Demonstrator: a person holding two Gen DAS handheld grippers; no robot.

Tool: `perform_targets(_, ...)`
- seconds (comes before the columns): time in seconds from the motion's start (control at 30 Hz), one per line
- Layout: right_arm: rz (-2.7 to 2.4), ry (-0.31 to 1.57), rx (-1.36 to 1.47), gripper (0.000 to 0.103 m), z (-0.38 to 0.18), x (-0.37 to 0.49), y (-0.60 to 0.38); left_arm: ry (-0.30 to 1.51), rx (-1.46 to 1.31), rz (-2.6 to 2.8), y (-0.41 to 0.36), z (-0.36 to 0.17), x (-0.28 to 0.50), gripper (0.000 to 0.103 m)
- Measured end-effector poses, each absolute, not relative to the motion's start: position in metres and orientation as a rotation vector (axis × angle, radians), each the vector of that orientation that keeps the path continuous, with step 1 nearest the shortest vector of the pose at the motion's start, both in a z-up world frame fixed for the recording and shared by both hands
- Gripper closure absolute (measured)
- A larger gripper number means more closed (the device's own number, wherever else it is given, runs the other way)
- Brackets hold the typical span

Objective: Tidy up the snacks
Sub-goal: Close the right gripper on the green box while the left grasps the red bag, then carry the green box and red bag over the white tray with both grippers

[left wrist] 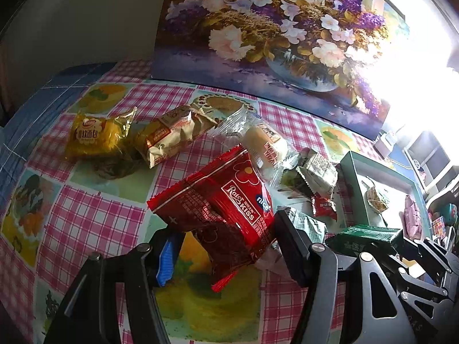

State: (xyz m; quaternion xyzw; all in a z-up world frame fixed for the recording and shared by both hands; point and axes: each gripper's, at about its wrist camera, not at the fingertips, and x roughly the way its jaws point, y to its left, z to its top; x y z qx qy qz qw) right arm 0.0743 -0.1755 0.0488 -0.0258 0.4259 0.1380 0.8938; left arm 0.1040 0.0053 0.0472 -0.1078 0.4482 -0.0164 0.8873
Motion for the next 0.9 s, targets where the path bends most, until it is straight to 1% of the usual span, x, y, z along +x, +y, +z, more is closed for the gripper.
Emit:
perform_targets(0.43,0.238,0.798,0.006,0.061,0.079,0.063,-0.208,0.891,-0.171,-0.080,-0.019,0.068,0.103,0.039)
perform_targets(0.7,0.123,0.747,0.040,0.061,0.096,0.057,-0.250,0.869,-0.103,-0.179,-0.060,0.082,0.109,0.039)
perform_targets(0.9,0.020,0.750,0.044,0.061,0.096,0.053,-0.283,0.872,-0.024,-0.286,-0.107,0.085,0.115,0.039)
